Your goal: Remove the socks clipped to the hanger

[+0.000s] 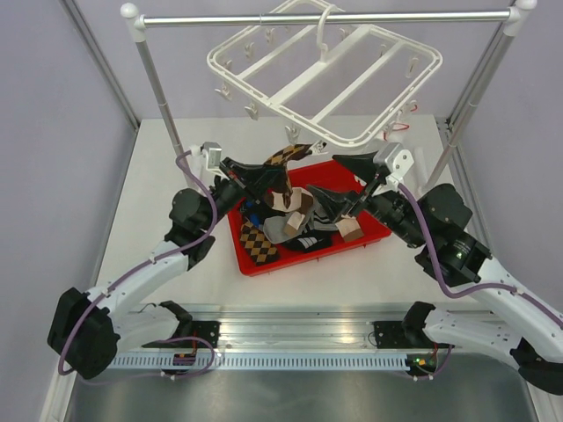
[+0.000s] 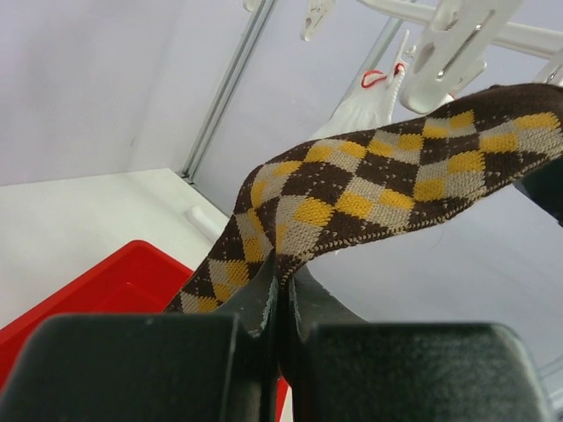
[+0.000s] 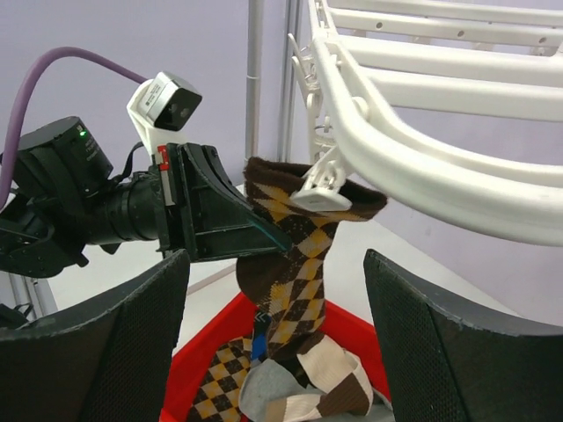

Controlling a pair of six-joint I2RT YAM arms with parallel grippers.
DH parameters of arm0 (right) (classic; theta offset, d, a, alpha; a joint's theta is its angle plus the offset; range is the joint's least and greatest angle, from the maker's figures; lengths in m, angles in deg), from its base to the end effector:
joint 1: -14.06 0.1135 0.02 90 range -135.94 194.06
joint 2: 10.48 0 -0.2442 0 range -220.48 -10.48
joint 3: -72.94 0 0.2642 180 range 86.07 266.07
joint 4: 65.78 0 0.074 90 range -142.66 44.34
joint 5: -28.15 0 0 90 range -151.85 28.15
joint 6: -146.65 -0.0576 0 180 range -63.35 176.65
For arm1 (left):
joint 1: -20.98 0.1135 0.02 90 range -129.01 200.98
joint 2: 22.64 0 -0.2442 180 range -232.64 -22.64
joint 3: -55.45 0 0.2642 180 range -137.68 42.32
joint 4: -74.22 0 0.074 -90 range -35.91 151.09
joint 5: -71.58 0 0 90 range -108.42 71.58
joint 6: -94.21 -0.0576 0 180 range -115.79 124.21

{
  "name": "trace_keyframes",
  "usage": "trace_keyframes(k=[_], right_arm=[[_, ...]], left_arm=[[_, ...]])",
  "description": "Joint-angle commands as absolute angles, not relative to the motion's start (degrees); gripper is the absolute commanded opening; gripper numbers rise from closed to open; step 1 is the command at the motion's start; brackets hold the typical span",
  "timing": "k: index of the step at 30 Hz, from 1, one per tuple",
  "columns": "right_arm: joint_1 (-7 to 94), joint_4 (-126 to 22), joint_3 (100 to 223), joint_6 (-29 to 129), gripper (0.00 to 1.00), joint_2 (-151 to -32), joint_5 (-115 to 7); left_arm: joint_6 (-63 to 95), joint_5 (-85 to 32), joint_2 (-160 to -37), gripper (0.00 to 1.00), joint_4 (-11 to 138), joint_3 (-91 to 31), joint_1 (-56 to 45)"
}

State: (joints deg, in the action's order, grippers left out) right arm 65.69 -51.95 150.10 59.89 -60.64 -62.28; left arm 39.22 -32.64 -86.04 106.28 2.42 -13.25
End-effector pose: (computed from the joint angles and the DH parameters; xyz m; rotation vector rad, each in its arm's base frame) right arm 0.1413 0.1778 0.4509 -0.6281 1.2240 0.7063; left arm 0.2328 -0.1755 0.3323 0.2253 1.2742 -1.1963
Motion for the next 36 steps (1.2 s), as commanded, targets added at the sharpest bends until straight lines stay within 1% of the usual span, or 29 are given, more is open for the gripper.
trace_keyframes(k=[1,2,4,6,9,15,20,25,36], right_arm=[[62.15,-57.21,150.31,58.85,0.83,-61.28,-54.31],[59.78,-57.75,150.31,58.06,0.84,-61.55,-50.64],[56.18,-59.85,149.96,56.65,0.86,-62.16,-47.19],[54.76,-62.39,149.35,54.11,0.89,-62.51,-43.06],[53.96,-64.77,149.08,53.57,0.89,-63.30,-39.71],[53.87,-69.08,148.91,52.78,0.88,-65.94,-37.07],[53.96,-70.76,149.26,53.13,0.84,-67.35,-36.10],[53.87,-71.64,149.43,53.75,0.84,-67.53,-35.58],[53.87,-77.70,148.64,51.64,0.82,-69.72,-35.66]], left_arm=[[43.41,-35.74,-83.55,0.02,106.44,2.86,-11.89],[43.58,-36.26,-82.94,0.02,106.27,2.95,-11.28],[44.46,-37.31,-82.50,0.02,105.22,2.69,-10.57],[45.86,-40.03,-82.58,0.02,104.08,1.64,-9.43],[46.75,-43.90,-83.37,0.02,102.49,-0.12,-8.37],[48.68,-50.41,-85.56,0.02,98.98,-2.67,-8.37],[50.26,-54.89,-87.85,0.02,97.13,-4.52,-8.28],[53.25,-59.19,-89.96,0.02,97.13,-5.92,-7.84],[58.17,-63.86,-92.68,0.02,99.41,-6.10,-7.58]])
